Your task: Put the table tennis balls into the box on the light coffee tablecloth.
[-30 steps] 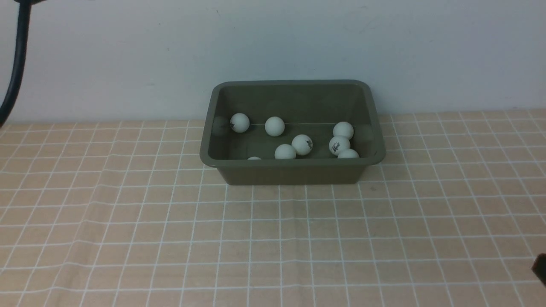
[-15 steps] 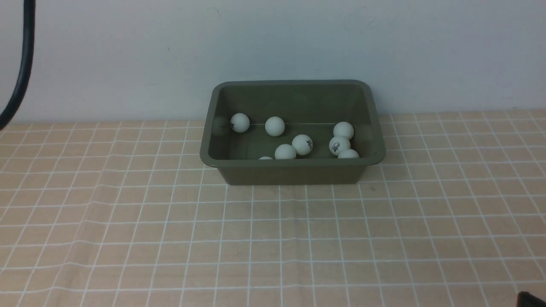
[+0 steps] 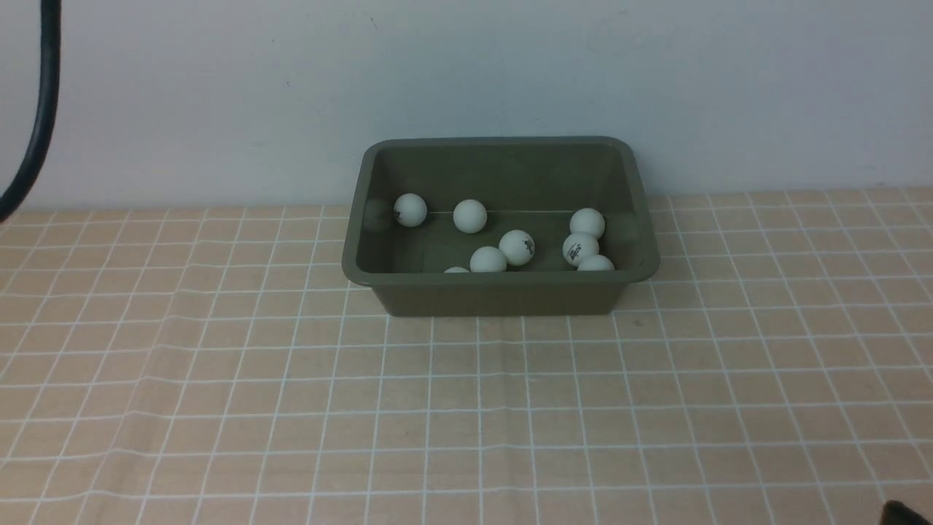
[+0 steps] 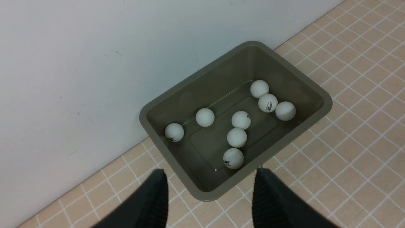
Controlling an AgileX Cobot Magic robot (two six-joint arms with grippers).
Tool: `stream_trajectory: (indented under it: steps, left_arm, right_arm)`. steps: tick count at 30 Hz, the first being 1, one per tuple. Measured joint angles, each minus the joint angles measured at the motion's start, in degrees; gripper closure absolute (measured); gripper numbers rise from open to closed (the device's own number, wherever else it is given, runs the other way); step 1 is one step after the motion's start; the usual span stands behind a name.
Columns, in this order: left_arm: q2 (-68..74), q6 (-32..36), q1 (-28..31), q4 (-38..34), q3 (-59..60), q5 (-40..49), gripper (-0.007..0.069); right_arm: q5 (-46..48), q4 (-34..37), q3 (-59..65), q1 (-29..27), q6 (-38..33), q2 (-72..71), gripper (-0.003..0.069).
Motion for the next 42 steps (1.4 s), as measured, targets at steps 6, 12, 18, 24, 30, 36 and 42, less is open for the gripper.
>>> stream_trajectory:
  steps: [6,12,18,24,30,36,42]
  left_arm:
    - [0.00,0.00,0.00,0.00,0.00,0.17,0.0327]
    - [0.00,0.00,0.00,0.00,0.00,1.21,0.0327]
    - [0.00,0.00,0.00,-0.05,0.00,1.50,0.0327]
    - [0.00,0.00,0.00,-0.06,0.00,1.54,0.0327]
    - [0.00,0.00,0.00,-0.14,0.00,1.57,0.0327]
    - [0.00,0.00,0.00,-0.14,0.00,2.92,0.0327]
    - [0.00,0.00,0.00,-0.14,0.00,3.08,0.0327]
  right_arm:
    - [1.11,0.00,3.20,-0.04,0.00,-2.78,0.0147]
    - [1.17,-0.53,3.24,-0.13,0.00,-3.47,0.0147]
    - [1.24,-1.08,3.24,-4.04,0.00,-3.62,0.0147]
    - [0.59,-1.08,4.36,-8.64,0.00,-4.38,0.0147]
    - [0.16,-1.22,8.59,-9.41,0.00,-4.38,0.0147]
    - [0.12,-1.22,8.59,-9.47,0.00,-4.38,0.0147]
    - [0.12,-1.22,8.59,-9.47,0.00,-4.38,0.0147]
